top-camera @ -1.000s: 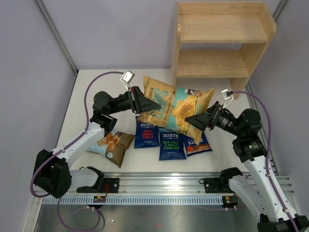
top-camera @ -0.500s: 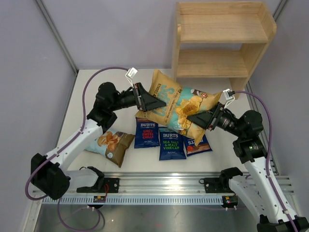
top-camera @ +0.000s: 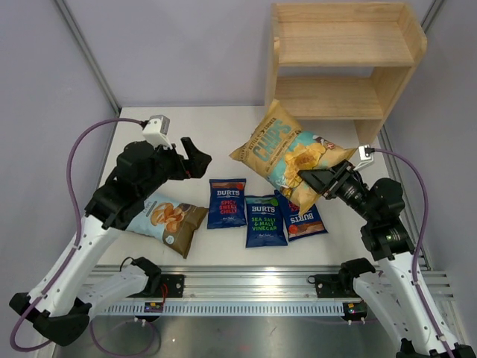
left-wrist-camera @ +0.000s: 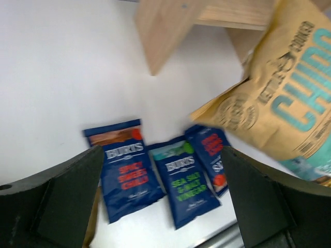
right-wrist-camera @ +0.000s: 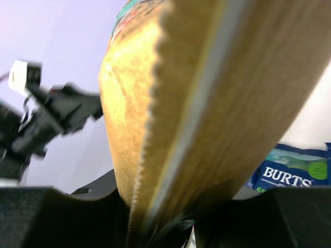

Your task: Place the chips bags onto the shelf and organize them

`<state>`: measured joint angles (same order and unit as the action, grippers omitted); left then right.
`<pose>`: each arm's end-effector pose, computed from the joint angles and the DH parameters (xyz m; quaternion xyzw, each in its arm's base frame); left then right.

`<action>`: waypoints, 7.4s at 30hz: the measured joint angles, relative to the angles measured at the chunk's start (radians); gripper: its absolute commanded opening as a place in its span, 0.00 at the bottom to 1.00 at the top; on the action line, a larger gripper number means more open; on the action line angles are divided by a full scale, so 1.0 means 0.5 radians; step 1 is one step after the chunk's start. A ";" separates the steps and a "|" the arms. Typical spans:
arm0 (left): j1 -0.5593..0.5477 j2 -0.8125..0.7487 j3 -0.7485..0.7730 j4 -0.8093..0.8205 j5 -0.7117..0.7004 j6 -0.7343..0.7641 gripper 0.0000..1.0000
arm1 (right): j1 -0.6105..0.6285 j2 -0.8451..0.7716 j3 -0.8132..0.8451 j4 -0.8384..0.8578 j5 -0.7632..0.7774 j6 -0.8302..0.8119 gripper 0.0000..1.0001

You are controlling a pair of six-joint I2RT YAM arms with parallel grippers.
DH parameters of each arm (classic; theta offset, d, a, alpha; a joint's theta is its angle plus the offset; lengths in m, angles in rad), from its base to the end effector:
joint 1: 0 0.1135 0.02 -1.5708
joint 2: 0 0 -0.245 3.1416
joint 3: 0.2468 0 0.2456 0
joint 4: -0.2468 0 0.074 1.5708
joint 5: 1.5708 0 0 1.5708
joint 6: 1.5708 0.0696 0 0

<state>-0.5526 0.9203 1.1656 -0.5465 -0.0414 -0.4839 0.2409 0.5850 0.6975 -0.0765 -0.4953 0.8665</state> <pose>0.1932 -0.1157 0.3819 0.0154 0.8050 -0.2792 0.5233 0.1677 0.0753 0.3400 0.0393 0.6947 0.5117 0.5040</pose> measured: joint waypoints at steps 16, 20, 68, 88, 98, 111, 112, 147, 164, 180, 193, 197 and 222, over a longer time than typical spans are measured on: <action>0.000 -0.438 -0.140 -0.552 -0.718 0.381 0.99 | -0.150 -0.132 -0.156 -0.042 0.694 0.221 0.33; 0.000 -0.465 -0.261 -0.562 -0.870 0.409 0.99 | -0.256 -0.008 -0.156 0.085 0.715 0.241 0.33; 0.028 -0.414 -0.455 -0.442 -0.888 0.452 0.99 | -0.076 1.960 0.386 1.702 1.441 0.262 0.37; 0.043 -0.425 -0.467 -0.414 -0.822 0.462 0.99 | 0.168 2.339 0.720 1.774 1.700 0.331 0.56; 0.043 -0.429 -0.482 -0.414 -0.806 0.466 0.99 | 0.179 2.235 0.831 1.295 1.627 0.311 0.85; 0.045 -0.425 -0.482 -0.414 -0.761 0.468 0.99 | -0.121 2.034 0.932 0.714 1.119 0.237 0.99; 0.045 -0.423 -0.482 -0.414 -0.761 0.468 0.99 | -0.133 2.024 0.928 0.681 1.089 0.226 1.00; 0.056 -0.357 -0.482 -0.416 -0.759 0.478 0.99 | -0.161 2.174 1.000 0.662 0.601 0.361 0.83; 0.082 -0.173 -0.359 -0.774 -1.212 -0.258 0.99 | -0.317 1.503 0.806 0.239 0.469 -0.056 0.99; 0.085 -0.271 -0.747 -1.530 -1.274 -1.910 0.99 | -0.317 0.631 0.552 -0.402 0.588 -0.517 0.99; 0.089 -0.237 -1.187 -1.062 -0.914 -1.948 0.99 | -0.317 0.783 0.555 -0.461 0.428 -0.577 0.99; 0.113 -0.230 -1.251 -0.844 -0.900 -1.876 0.99 | -0.317 0.794 0.555 -0.431 0.388 -0.577 0.99; 0.979 0.068 -1.687 0.938 -0.080 -0.859 0.85 | -0.317 0.891 0.539 -0.349 0.243 -0.574 0.99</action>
<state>-0.0631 0.9543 0.3222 -0.0772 -0.0814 -0.9134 0.0822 1.0306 0.9668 -0.2512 -0.3737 0.5797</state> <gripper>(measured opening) 0.924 0.990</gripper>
